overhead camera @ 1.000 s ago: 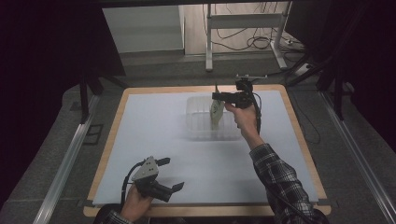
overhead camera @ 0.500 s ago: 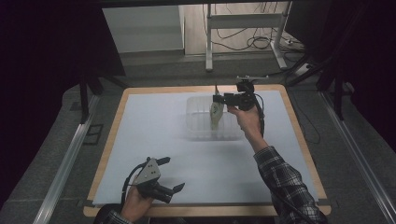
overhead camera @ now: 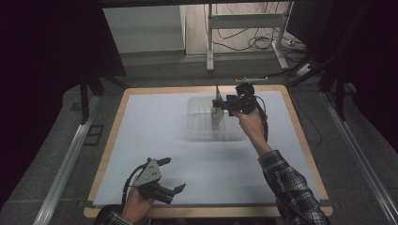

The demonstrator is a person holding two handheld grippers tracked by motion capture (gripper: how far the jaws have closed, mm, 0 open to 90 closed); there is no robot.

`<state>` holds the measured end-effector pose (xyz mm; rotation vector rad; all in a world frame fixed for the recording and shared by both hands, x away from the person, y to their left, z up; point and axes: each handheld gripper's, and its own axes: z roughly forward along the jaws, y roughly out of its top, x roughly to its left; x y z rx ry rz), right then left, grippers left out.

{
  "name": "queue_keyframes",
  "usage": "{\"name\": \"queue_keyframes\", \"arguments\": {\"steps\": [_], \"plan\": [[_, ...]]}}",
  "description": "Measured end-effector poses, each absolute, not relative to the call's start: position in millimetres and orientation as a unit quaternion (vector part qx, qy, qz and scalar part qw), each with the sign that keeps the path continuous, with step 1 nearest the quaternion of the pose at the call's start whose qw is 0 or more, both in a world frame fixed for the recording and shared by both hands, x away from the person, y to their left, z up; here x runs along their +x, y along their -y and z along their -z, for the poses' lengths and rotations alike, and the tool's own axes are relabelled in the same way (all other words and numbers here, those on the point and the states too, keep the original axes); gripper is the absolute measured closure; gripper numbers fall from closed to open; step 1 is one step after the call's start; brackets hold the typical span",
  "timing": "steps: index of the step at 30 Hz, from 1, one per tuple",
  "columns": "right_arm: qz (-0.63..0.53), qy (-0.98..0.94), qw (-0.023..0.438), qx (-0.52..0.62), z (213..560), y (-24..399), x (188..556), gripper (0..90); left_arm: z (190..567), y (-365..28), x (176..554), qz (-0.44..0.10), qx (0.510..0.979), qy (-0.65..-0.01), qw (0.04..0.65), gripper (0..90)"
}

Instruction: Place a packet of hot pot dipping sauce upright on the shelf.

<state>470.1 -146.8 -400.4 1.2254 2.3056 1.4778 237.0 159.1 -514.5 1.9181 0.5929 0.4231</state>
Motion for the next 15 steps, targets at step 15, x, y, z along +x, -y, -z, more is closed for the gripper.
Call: {"name": "queue_keyframes", "arguments": {"steps": [15], "plan": [[-0.487, -0.787, 0.086, 0.369, 400, 149, 458, 11.0, 515, -158, 237, -0.178, 0.801, -0.248, 0.515, 0.0]]}}
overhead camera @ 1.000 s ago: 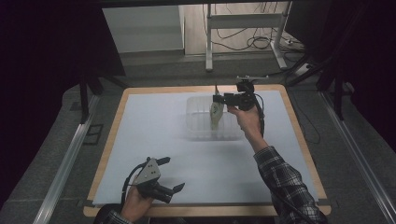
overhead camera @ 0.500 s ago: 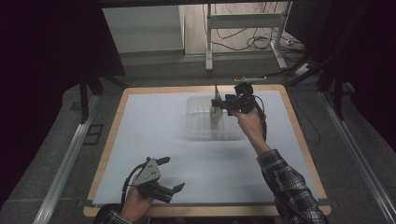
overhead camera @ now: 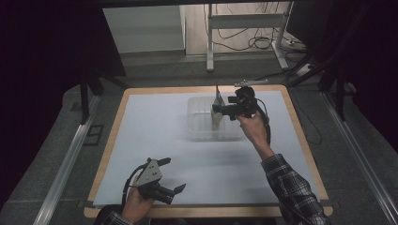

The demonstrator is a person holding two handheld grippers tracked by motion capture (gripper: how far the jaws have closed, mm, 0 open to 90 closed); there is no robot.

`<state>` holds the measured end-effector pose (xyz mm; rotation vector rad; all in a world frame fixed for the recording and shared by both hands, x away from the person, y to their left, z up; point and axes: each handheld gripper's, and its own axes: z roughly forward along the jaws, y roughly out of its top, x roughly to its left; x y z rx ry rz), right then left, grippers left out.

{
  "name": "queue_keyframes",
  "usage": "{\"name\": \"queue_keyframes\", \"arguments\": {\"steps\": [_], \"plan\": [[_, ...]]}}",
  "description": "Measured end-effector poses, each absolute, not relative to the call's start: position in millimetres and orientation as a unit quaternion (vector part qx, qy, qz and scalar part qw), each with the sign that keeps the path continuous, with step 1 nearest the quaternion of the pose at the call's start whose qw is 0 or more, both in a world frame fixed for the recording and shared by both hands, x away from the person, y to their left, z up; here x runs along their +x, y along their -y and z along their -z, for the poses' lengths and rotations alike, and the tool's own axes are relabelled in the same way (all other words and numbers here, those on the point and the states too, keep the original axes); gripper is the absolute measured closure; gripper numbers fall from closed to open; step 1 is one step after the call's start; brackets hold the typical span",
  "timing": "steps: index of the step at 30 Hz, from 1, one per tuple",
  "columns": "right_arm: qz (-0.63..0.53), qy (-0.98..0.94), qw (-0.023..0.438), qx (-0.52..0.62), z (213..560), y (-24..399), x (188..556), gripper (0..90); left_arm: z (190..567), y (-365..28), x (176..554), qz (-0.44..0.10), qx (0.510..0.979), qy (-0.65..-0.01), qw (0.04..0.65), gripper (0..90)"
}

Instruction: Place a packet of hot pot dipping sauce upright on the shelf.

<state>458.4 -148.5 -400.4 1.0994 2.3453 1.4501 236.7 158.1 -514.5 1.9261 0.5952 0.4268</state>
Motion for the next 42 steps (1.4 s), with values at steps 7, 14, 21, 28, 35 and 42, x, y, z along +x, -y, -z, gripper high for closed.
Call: {"name": "queue_keyframes", "arguments": {"steps": [7, 14, 21, 28, 35, 42], "plan": [[-0.488, -0.794, 0.094, 0.35, 401, 149, 452, 9.1, 515, -158, 237, -0.179, 0.802, -0.248, 0.513, 0.0], [-0.481, -0.806, 0.094, 0.333, 404, 147, 445, 7.6, 515, -157, 236, -0.179, 0.803, -0.248, 0.512, 0.0], [-0.481, -0.809, 0.088, 0.325, 405, 148, 439, 6.2, 515, -157, 236, -0.179, 0.803, -0.247, 0.511, 0.0], [-0.481, -0.814, 0.091, 0.313, 406, 151, 433, 4.8, 515, -157, 236, -0.18, 0.805, -0.246, 0.509, 0.0], [-0.478, -0.819, 0.087, 0.305, 408, 156, 426, 2.5, 515, -156, 236, -0.18, 0.806, -0.245, 0.508, 0.0], [-0.48, -0.82, 0.089, 0.299, 411, 160, 417, 1.0, 515, -156, 236, -0.18, 0.808, -0.243, 0.505, 0.0]]}}
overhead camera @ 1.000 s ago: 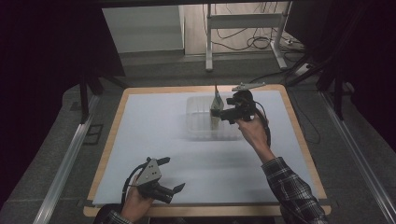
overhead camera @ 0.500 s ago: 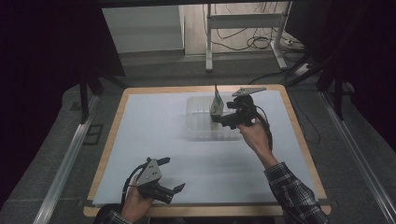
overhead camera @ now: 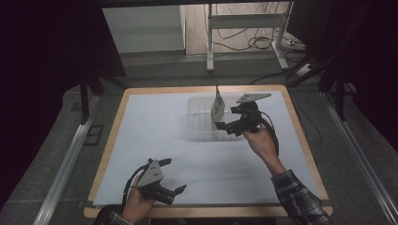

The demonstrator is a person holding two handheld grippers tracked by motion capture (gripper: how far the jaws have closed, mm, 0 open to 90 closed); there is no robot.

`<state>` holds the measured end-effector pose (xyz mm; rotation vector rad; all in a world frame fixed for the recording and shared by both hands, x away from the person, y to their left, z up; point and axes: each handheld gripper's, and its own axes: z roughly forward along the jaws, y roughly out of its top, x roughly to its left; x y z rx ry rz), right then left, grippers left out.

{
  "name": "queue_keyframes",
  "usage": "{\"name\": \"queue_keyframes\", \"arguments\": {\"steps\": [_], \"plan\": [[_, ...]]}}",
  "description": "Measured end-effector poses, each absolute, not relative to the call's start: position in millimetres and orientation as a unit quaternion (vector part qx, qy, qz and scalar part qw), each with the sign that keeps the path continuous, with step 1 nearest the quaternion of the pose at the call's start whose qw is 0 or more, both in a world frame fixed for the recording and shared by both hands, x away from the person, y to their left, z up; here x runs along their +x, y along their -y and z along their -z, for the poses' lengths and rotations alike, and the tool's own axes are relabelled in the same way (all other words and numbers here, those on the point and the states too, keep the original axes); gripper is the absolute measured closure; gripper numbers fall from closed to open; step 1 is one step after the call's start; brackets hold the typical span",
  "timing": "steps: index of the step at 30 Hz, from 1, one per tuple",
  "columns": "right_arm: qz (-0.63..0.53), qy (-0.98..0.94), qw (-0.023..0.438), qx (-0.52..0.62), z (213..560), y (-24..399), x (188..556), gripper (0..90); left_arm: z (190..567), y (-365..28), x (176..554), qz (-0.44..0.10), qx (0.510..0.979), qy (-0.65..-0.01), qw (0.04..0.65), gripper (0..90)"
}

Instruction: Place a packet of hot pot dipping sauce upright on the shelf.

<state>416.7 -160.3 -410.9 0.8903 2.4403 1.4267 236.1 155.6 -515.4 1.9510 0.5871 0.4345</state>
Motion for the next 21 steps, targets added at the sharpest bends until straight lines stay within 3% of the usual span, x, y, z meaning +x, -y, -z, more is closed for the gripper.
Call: {"name": "queue_keyframes", "arguments": {"steps": [21], "plan": [[-0.459, -0.832, 0.12, 0.287, 422, 176, 400, 3.2, 516, -155, 236, -0.178, 0.808, -0.245, 0.505, 0.0]]}}
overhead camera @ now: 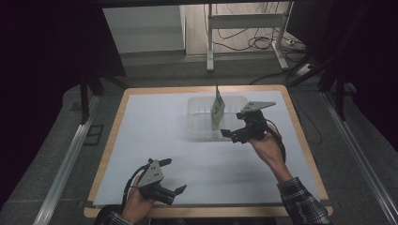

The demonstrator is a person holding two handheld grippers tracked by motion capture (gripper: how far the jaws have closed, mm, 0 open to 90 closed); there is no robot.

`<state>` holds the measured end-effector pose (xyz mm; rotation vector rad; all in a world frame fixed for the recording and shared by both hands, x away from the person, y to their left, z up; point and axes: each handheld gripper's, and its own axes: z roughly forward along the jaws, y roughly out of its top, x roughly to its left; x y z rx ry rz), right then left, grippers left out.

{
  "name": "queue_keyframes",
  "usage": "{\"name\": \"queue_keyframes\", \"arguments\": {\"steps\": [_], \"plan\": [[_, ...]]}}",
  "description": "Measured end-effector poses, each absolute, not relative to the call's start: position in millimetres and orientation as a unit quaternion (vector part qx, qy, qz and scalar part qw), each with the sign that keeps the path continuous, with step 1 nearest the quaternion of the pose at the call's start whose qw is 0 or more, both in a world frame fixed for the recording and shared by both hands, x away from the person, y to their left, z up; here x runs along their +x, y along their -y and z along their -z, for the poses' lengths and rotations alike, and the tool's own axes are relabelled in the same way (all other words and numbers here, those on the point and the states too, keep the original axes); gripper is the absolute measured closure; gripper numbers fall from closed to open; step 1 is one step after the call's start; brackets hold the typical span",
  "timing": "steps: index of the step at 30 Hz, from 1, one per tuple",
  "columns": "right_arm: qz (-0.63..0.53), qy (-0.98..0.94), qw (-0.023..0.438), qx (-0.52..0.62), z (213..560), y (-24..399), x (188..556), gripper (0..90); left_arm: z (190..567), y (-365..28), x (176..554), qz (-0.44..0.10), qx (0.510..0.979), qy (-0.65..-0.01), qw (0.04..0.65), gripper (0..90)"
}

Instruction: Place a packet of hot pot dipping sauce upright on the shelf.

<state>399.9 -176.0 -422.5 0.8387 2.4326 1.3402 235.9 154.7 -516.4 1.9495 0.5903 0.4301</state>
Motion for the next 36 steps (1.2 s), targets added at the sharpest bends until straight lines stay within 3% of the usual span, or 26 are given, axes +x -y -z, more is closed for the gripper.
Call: {"name": "queue_keyframes", "arguments": {"steps": [36], "plan": [[-0.427, -0.854, 0.132, 0.266, 436, 194, 366, 0.2, 516, -155, 235, -0.186, 0.807, -0.24, 0.506, 0.0]]}}
